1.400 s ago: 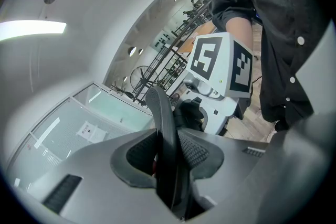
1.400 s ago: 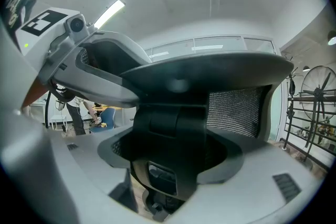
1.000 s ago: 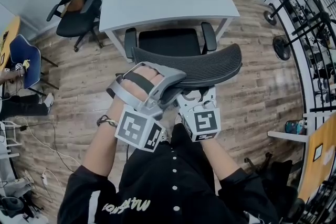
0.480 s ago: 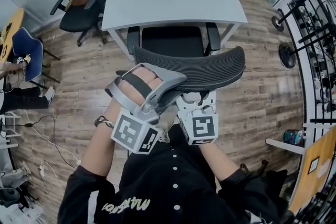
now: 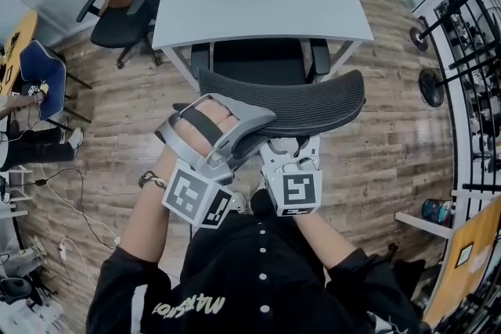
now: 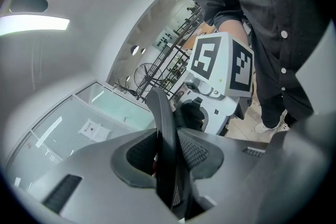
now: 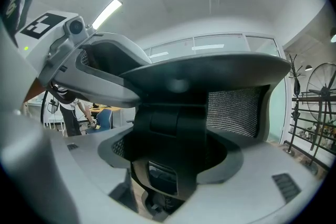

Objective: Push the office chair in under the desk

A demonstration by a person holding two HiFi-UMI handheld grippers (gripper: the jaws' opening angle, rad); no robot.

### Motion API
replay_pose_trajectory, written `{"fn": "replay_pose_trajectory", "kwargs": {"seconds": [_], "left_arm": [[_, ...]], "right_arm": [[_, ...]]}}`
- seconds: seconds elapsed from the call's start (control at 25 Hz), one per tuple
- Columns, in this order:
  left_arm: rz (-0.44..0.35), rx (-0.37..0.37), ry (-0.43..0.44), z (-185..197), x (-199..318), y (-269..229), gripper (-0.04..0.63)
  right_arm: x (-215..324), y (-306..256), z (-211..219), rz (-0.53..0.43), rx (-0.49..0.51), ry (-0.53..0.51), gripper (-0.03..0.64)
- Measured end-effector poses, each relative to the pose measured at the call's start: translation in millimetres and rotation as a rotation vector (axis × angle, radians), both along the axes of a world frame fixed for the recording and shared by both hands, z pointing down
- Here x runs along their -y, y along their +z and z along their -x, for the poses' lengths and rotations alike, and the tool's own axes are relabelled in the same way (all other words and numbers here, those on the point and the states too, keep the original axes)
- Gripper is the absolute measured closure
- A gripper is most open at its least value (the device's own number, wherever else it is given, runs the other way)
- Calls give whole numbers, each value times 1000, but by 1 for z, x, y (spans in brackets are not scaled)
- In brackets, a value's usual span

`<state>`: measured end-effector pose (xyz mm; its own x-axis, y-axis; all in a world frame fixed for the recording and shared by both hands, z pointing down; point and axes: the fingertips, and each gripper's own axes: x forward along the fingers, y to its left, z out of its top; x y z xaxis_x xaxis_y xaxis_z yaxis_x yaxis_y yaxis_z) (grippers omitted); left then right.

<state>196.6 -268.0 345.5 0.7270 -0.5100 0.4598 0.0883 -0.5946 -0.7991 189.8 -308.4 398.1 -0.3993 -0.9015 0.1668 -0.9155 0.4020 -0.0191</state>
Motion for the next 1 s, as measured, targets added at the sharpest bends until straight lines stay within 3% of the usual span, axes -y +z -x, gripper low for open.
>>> {"fn": "replay_pose_trajectory", "kwargs": {"seconds": [1.0], "left_arm": [[21,8,-44,-4,60,0,477]], "right_arm": [[61,-1,-3,-3,8,-27,284]]}}
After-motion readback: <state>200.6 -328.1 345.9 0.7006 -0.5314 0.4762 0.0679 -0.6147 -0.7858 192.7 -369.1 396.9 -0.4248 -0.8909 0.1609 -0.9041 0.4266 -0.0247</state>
